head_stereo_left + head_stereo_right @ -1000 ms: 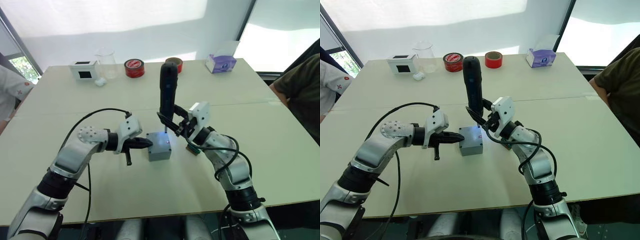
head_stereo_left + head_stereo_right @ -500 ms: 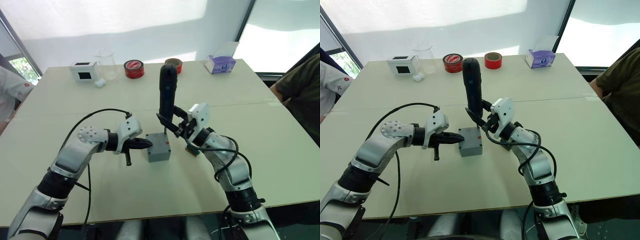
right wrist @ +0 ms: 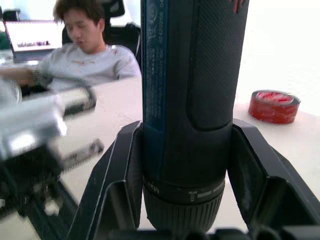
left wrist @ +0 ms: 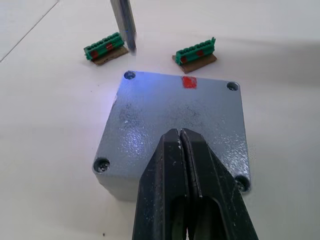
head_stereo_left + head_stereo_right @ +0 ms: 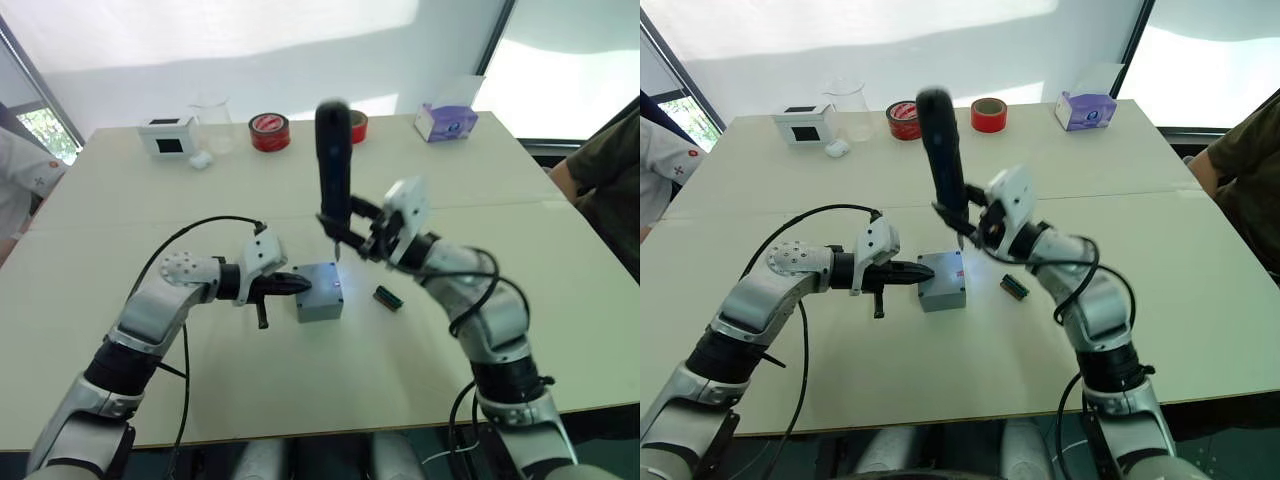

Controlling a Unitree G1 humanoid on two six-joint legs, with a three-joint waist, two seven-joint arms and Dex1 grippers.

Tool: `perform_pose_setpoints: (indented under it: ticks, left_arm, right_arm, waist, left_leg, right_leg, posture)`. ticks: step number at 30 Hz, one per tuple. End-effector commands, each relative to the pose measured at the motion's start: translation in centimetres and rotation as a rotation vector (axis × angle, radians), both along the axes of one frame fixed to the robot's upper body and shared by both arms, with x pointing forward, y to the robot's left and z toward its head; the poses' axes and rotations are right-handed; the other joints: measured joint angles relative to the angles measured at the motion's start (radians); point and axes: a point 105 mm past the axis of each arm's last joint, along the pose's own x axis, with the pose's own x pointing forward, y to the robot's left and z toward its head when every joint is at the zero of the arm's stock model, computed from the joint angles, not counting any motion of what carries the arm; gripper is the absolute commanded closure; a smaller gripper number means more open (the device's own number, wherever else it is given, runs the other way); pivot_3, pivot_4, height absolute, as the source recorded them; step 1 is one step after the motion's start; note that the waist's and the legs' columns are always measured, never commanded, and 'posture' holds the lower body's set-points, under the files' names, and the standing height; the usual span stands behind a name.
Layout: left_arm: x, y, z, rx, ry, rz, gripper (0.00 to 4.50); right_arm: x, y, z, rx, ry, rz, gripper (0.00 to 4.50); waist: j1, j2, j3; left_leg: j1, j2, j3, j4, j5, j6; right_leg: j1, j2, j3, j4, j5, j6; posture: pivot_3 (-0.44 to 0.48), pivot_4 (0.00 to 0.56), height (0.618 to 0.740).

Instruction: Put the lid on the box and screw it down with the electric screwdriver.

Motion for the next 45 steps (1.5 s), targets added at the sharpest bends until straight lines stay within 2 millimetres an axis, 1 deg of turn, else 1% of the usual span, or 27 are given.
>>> perform_pose_setpoints:
  ticks: [1,2,3,4,5,6,7,8,9,10,12,15,17,24,26,27,29,30,32,33,35,37,39,41,42,44,45]
  left_arm:
    - [0.7,0.2,2.3,-0.092,-0.05,0.045,4.5]
    - [0.7,0.3,2.5,-0.102,-0.045,0.05,4.5]
    - [0.5,0.6,3.0,-0.114,-0.042,0.046,4.5]
    - [0.3,0.7,3.2,-0.121,-0.039,0.041,4.5]
    - [0.1,0.7,3.5,-0.124,-0.034,0.032,4.5]
    - [-0.4,0.9,3.8,-0.125,-0.026,0.012,4.5]
    - [-1.3,0.9,4.0,-0.111,-0.021,-0.026,4.5]
    - [-2.4,0.8,3.9,-0.08,-0.015,-0.076,4.5]
    - [-3.1,0.6,3.8,-0.059,-0.009,-0.109,4.5]
    - [-3.6,0.7,3.2,-0.006,-0.014,-0.128,4.5]
    - [-3.9,0.4,2.7,0.03,-0.021,-0.136,4.5]
    - [-4.1,-0.3,2.7,0.002,-0.009,-0.146,4.5]
    - [-4.1,-0.7,2.5,0.0,-0.008,-0.148,4.5]
    - [-5.0,-1.3,2.4,-0.013,0.0,-0.16,4.5]
    - [-4.9,-1.2,2.4,-0.016,-0.009,-0.143,4.5]
    - [-4.7,-1.1,2.5,-0.02,-0.014,-0.125,4.5]
    - [-4.5,-1.0,2.6,-0.016,-0.015,-0.103,4.5]
    - [-4.5,-0.8,2.6,-0.012,-0.016,-0.102,4.5]
    - [-4.3,-0.4,2.9,-0.012,-0.018,-0.082,4.5]
    - [-4.2,-0.1,3.0,-0.013,-0.021,-0.071,4.5]
    - [-4.0,0.7,3.5,-0.026,-0.021,-0.042,4.5]
    - [-3.5,2.2,5.1,-0.089,-0.004,0.018,4.5]
    - [-3.3,3.8,6.1,-0.127,0.012,0.077,4.5]
    - [-3.3,5.3,6.3,-0.123,0.031,0.13,4.5]
    - [-3.5,6.0,6.1,-0.114,0.048,0.153,4.5]
    - [-3.8,6.6,6.0,-0.105,0.068,0.173,4.5]
    - [-4.4,7.0,5.6,-0.097,0.094,0.18,4.5]
  right_arm:
    - [-1.1,-3.0,6.2,0.078,-0.058,-0.041,2.73]
    - [-1.0,-3.6,6.6,0.074,-0.027,-0.054,2.73]
    - [-0.7,-4.5,6.6,0.062,0.069,-0.054,2.73]
    - [-0.7,-5.1,6.6,0.054,0.136,-0.049,2.73]
    - [-0.5,-5.9,6.0,0.024,0.242,-0.049,2.73]
    - [-0.2,-6.9,4.9,-0.021,0.361,-0.085,2.73]
    - [0.0,-8.5,2.8,-0.101,0.514,-0.14,2.73]
    - [0.0,-10.9,-0.1,-0.192,0.68,-0.238,2.73]
    - [-0.3,-12.7,-1.8,-0.246,0.789,-0.31,2.73]
    - [-0.5,-14.2,-3.3,-0.253,0.877,-0.357,2.73]
    - [-0.5,-15.8,-5.1,-0.229,0.984,-0.393,2.73]
    - [-0.4,-17.6,-8.2,-0.226,1.119,-0.465,2.73]
    - [-0.3,-18.1,-8.9,-0.226,1.155,-0.474,2.73]
    - [0.4,-19.9,-10.9,-0.27,1.224,-0.534,2.73]
    - [0.6,-20.5,-11.3,-0.3,1.226,-0.553,1.73]
    - [0.7,-20.6,-11.4,-0.307,1.225,-0.554,1.56]
    - [0.8,-20.8,-11.4,-0.322,1.218,-0.552,0.66]
    - [0.9,-20.8,-11.4,-0.325,1.214,-0.55,0.55]
    - [1.2,-20.8,-11.0,-0.345,1.176,-0.542,0.02]
    - [1.5,-20.9,-10.6,-0.36,1.136,-0.544,0.01]
    - [2.3,-20.8,-9.1,-0.361,1.027,-0.534,0.01]
    - [3.2,-20.0,-5.5,-0.336,0.825,-0.488,0.01]
    - [3.2,-19.0,-2.4,-0.355,0.611,-0.445,0.01]
    - [2.3,-17.4,-0.4,-0.396,0.417,-0.384,0.01]
    - [1.4,-16.0,0.3,-0.388,0.339,-0.325,0.01]
    - [0.1,-14.8,0.7,-0.371,0.268,-0.267,0.01]
    - [-1.2,-13.4,0.4,-0.345,0.249,-0.193,0.01]
  waist:
    - [0.002,-0.002,0.002]
    - [0.001,-0.002,0.002]
    - [0.0,-0.002,0.002]
    - [-0.001,-0.002,0.002]
    - [-0.003,-0.001,0.005]
    - [-0.004,-0.002,0.006]
    - [-0.004,-0.001,0.007]
    - [-0.004,-0.001,0.008]
    - [-0.003,-0.001,0.008]
    - [0.002,-0.001,0.009]
    - [0.004,-0.001,0.009]
    - [-0.006,0.005,0.013]
    - [-0.01,0.006,0.014]
    - [-0.005,0.006,0.014]
    - [-0.005,0.006,0.014]
    - [-0.005,0.005,0.014]
    - [-0.001,0.005,0.014]
    - [-0.001,0.004,0.014]
    - [-0.001,0.003,0.014]
    - [-0.002,0.003,0.014]
    - [-0.002,0.004,0.014]
    - [-0.003,0.005,0.016]
    - [-0.004,0.005,0.016]
    - [-0.005,0.005,0.016]
    - [-0.005,0.005,0.016]
    - [-0.004,0.005,0.016]
    - [-0.003,0.004,0.016]
  left_leg:
    - [-0.006,0.0,-0.001,0.001,0.001,-0.002]
    - [-0.008,0.0,-0.001,0.001,0.003,-0.005]
    - [-0.009,0.0,-0.001,0.0,0.005,-0.009]
    - [-0.009,0.0,-0.001,-0.001,0.005,-0.009]
    - [-0.009,0.0,-0.001,-0.001,0.005,-0.009]
    - [-0.01,0.0,0.0,-0.002,0.003,-0.005]
    - [-0.01,0.001,0.0,-0.002,0.002,-0.002]
    - [-0.01,0.001,0.001,-0.002,0.002,-0.002]
    - [-0.01,0.001,0.001,-0.003,0.001,-0.002]
    - [-0.01,0.002,0.001,-0.003,0.001,-0.001]
    - [-0.012,0.001,0.0,-0.002,0.0,0.0]
    - [-0.015,-0.001,0.004,0.0,-0.001,0.003]
    - [-0.017,-0.001,0.006,0.002,-0.001,0.004]
    - [-0.018,0.001,0.005,0.009,-0.002,0.005]
    - [-0.018,0.001,0.005,0.011,-0.002,0.006]
    - [-0.018,0.001,0.005,0.012,-0.003,0.006]
    - [-0.018,0.001,0.004,0.013,-0.003,0.006]
    - [-0.018,0.0,0.004,0.013,-0.003,0.006]
    - [-0.018,0.0,0.003,0.014,-0.003,0.006]
    - [-0.018,0.0,0.003,0.014,-0.003,0.006]
    - [-0.018,0.0,0.003,0.014,-0.003,0.006]
    - [-0.018,0.0,0.003,0.014,-0.002,0.006]
    - [-0.019,0.0,0.003,0.014,-0.002,0.005]
    - [-0.021,0.001,0.003,0.013,0.0,0.002]
    - [-0.021,0.001,0.003,0.013,0.001,0.0]
    - [-0.021,0.001,0.002,0.012,0.001,-0.001]
    - [-0.021,0.001,0.002,0.012,0.001,0.0]
  right_leg:
    - [-0.006,0.0,-0.001,0.001,0.0,0.0]
    - [-0.009,0.0,-0.001,0.002,0.0,0.0]
    - [-0.01,0.0,-0.001,0.003,0.0,0.0]
    - [-0.011,0.0,-0.001,0.002,0.0,-0.001]
    - [-0.011,0.0,-0.001,0.002,0.0,-0.001]
    - [-0.011,0.0,-0.001,0.001,0.0,-0.001]
    - [-0.011,0.0,-0.001,0.001,0.0,-0.001]
    - [-0.011,0.0,-0.001,0.001,0.0,-0.001]
    - [-0.011,-0.001,0.0,0.001,0.0,-0.001]
    - [-0.011,-0.001,0.0,-0.001,0.0,-0.001]
    - [-0.01,-0.002,-0.001,-0.005,0.0,-0.002]
    - [-0.012,-0.003,0.0,-0.005,0.0,-0.001]
    - [-0.015,-0.003,0.001,-0.004,0.002,0.002]
    - [-0.014,0.0,0.0,-0.001,0.002,0.002]
    - [-0.012,0.0,0.0,-0.002,0.002,0.003]
    - [-0.012,0.0,0.0,-0.002,0.002,0.003]
    - [-0.01,0.0,-0.001,-0.002,0.003,0.004]
    - [-0.01,0.0,-0.001,-0.002,0.003,0.004]
    - [-0.009,0.0,-0.001,-0.002,0.003,0.004]
    - [-0.009,0.0,-0.001,-0.002,0.003,0.004]
    - [-0.009,0.0,-0.001,-0.002,0.003,0.004]
    - [-0.01,0.0,-0.001,-0.001,0.003,0.004]
    - [-0.012,0.0,-0.001,-0.001,0.003,0.004]
    - [-0.015,0.001,-0.001,0.0,0.003,0.004]
    - [-0.016,0.001,-0.001,0.001,0.003,0.004]
    - [-0.015,0.002,-0.002,0.0,0.002,0.004]
    - [-0.015,0.002,-0.001,0.0,0.003,0.004]
  posture:
    - [0.0,0.15,0.74]
    - [0.0,0.15,0.74]
    - [0.0,0.15,0.74]
    - [0.0,0.15,0.74]
    - [0.0,0.15,0.74]
    - [0.0,0.15,0.74]
    - [0.0,0.15,0.74]
    - [0.0,0.15,0.74]
    - [0.0,0.15,0.74]
    - [0.0,0.15,0.74]
    - [0.0,0.15,0.74]
    - [0.0,0.15,0.74]
    - [0.0,0.15,0.74]
    - [0.0,0.15,0.74]
    - [0.0,0.15,0.74]
    - [0.0,0.15,0.74]
    - [0.0,0.15,0.74]
    - [0.0,0.15,0.74]
    - [0.0,0.15,0.74]
    - [0.0,0.15,0.74]
    - [0.0,0.15,0.74]
    - [0.0,0.15,0.74]
    - [0.0,0.15,0.74]
    - [0.0,0.15,0.74]
    - [0.0,0.15,0.74]
    - [0.0,0.15,0.74]
    - [0.0,0.15,0.74]
